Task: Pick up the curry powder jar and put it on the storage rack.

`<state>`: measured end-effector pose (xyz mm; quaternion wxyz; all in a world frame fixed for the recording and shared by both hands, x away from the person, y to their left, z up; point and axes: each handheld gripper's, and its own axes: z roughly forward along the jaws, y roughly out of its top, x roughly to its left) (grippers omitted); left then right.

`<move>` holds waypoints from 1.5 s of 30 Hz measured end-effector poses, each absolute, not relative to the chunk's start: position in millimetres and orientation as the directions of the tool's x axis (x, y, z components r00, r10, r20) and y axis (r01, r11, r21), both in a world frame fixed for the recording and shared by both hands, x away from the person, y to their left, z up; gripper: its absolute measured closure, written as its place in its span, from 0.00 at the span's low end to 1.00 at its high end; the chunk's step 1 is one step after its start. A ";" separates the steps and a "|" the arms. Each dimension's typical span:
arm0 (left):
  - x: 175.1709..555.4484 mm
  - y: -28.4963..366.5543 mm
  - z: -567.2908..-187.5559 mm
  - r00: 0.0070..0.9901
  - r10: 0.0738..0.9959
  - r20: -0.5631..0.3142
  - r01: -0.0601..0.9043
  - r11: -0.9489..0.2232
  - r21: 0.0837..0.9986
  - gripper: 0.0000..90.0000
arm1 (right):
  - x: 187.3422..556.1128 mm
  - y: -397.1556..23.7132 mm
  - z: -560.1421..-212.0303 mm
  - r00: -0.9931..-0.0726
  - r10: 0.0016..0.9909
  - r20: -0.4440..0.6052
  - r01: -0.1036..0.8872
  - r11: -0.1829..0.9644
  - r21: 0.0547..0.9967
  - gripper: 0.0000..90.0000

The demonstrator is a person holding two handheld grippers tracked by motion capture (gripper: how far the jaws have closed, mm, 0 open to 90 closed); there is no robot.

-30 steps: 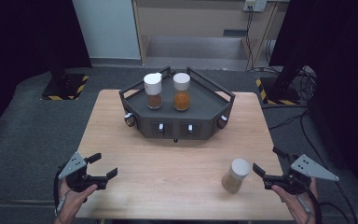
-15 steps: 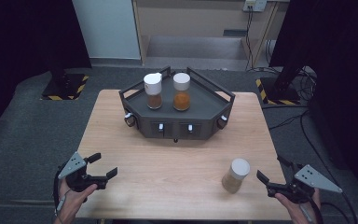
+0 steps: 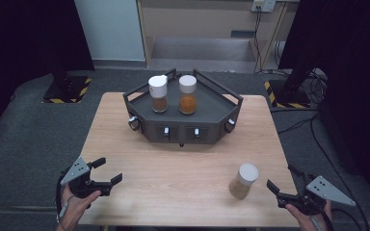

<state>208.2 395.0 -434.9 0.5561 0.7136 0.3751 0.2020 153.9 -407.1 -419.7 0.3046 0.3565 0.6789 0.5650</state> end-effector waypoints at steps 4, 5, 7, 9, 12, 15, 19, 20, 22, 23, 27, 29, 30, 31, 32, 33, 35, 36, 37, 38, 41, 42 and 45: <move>208.5 395.2 -435.0 0.642 0.756 -0.129 0.307 -0.100 0.946 0.03 | 154.6 -407.7 -421.7 -0.554 0.832 -0.004 0.146 0.102 0.984 0.06; 208.6 395.5 -435.2 0.644 0.754 -0.130 0.307 -0.099 0.947 0.03 | 154.3 -407.3 -421.7 -0.551 0.835 -0.001 0.150 0.100 0.984 0.06; 208.9 395.6 -435.4 0.646 0.752 -0.130 0.306 -0.099 0.947 0.03 | 154.7 -408.1 -422.2 -0.549 0.836 0.002 0.154 0.098 0.983 0.06; 209.0 395.7 -435.5 0.647 0.751 -0.130 0.305 -0.099 0.947 0.03 | 155.2 -409.2 -422.9 -0.546 0.838 0.010 0.160 0.092 0.983 0.06; 208.9 396.6 -436.4 0.649 0.748 -0.137 0.303 -0.089 0.949 0.03 | 155.9 -411.3 -423.9 -0.544 0.839 0.021 0.168 0.085 0.982 0.06; 208.8 398.2 -437.0 0.653 0.744 -0.143 0.300 -0.081 0.951 0.03 | 157.4 -413.4 -425.4 -0.547 0.837 0.033 0.173 0.074 0.982 0.06; 208.2 399.7 -437.9 0.658 0.738 -0.147 0.292 -0.070 0.954 0.03 | 159.0 -414.4 -426.0 -0.548 0.836 0.041 0.183 0.071 0.981 0.06; 208.1 400.0 -437.5 0.659 0.737 -0.150 0.295 -0.071 0.953 0.03 | 159.1 -414.2 -425.8 -0.546 0.837 0.039 0.184 0.074 0.980 0.06; 207.7 399.9 -437.1 0.659 0.737 -0.149 0.296 -0.072 0.953 0.03 | 159.4 -414.1 -425.4 -0.546 0.837 0.037 0.186 0.077 0.980 0.06; 207.0 399.6 -436.1 0.658 0.739 -0.144 0.295 -0.078 0.952 0.03 | 158.9 -413.5 -425.0 -0.545 0.837 0.034 0.184 0.080 0.980 0.06; 199.5 402.0 -433.9 0.639 0.759 -0.127 0.282 -0.077 0.956 0.03 | 157.3 -412.3 -423.6 -0.545 0.838 0.026 0.180 0.086 0.980 0.06; 197.6 402.6 -432.9 0.626 0.768 -0.133 0.285 -0.066 0.956 0.03 | 157.3 -413.0 -424.0 -0.547 0.836 0.028 0.177 0.082 0.981 0.06; 197.1 402.1 -432.0 0.624 0.770 -0.130 0.282 -0.067 0.957 0.03 | 157.8 -413.5 -424.3 -0.549 0.835 0.032 0.178 0.080 0.981 0.06; 196.5 401.2 -430.5 0.621 0.774 -0.120 0.279 -0.075 0.957 0.03 | 158.2 -413.8 -424.5 -0.550 0.835 0.031 0.178 0.081 0.981 0.06; 195.6 400.1 -429.1 0.619 0.777 -0.113 0.276 -0.080 0.958 0.03 | 158.1 -413.7 -424.4 -0.550 0.835 0.032 0.180 0.081 0.980 0.06; 195.6 399.8 -428.7 0.619 0.777 -0.116 0.277 -0.079 0.958 0.03 | 158.3 -413.8 -424.5 -0.551 0.834 0.033 0.181 0.080 0.980 0.06; 195.7 398.0 -427.1 0.617 0.779 -0.111 0.282 -0.087 0.955 0.03 | 158.5 -413.9 -424.6 -0.553 0.832 0.035 0.179 0.078 0.981 0.06; 196.3 397.5 -426.4 0.619 0.778 -0.112 0.286 -0.090 0.954 0.03 | 158.8 -413.9 -424.7 -0.555 0.831 0.036 0.179 0.076 0.981 0.06; 196.4 395.7 -425.9 0.621 0.777 -0.107 0.286 -0.097 0.953 0.03 | 159.0 -413.7 -424.8 -0.555 0.831 0.035 0.178 0.078 0.981 0.06; 196.4 395.7 -425.9 0.621 0.777 -0.107 0.286 -0.097 0.953 0.03 | 159.0 -413.7 -424.8 -0.555 0.831 0.035 0.178 0.078 0.981 0.06; 197.5 392.3 -426.0 0.629 0.770 -0.110 0.291 -0.101 0.951 0.03 | 160.5 -412.9 -424.0 -0.559 0.829 0.029 0.176 0.084 0.981 0.06; 197.4 391.8 -426.0 0.633 0.766 -0.110 0.290 -0.104 0.951 0.03 | 160.2 -412.7 -423.7 -0.558 0.829 0.029 0.176 0.084 0.981 0.06; 197.6 391.0 -427.3 0.647 0.755 -0.108 0.284 -0.106 0.953 0.03 | 160.9 -413.1 -424.2 -0.559 0.829 0.032 0.177 0.081 0.981 0.06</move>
